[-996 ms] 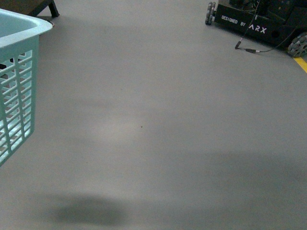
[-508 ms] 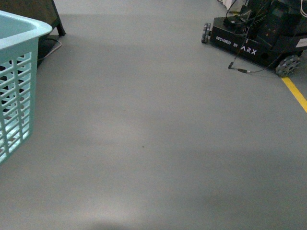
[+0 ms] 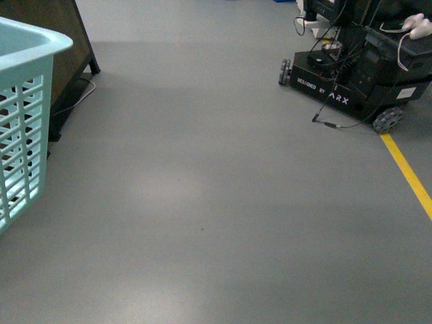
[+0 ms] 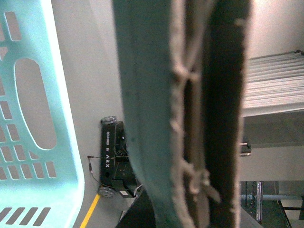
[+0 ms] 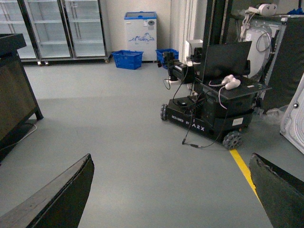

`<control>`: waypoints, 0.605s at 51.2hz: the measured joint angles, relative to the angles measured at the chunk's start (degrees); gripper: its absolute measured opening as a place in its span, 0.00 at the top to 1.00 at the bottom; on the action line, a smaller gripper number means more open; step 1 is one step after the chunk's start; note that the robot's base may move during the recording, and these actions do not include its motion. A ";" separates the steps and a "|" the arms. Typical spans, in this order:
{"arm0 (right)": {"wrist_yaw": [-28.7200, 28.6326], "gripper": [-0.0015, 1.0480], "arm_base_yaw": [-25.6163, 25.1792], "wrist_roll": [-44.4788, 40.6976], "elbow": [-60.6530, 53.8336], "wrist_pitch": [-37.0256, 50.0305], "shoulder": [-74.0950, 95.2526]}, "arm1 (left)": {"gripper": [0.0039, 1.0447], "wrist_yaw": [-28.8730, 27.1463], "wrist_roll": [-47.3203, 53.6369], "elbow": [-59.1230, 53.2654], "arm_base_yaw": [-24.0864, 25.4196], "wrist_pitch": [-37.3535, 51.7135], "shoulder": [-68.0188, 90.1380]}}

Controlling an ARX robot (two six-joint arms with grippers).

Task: Pick mango and avocado into basket

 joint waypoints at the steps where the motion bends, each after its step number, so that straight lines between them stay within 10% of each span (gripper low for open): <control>1: 0.04 0.07 0.00 0.00 0.00 0.00 0.00 | 0.93 0.07 0.02 0.00 0.00 0.00 0.00; 31: 0.00 0.07 0.00 0.00 0.02 0.00 0.00 | 0.93 -0.02 0.00 0.00 0.00 0.00 -0.09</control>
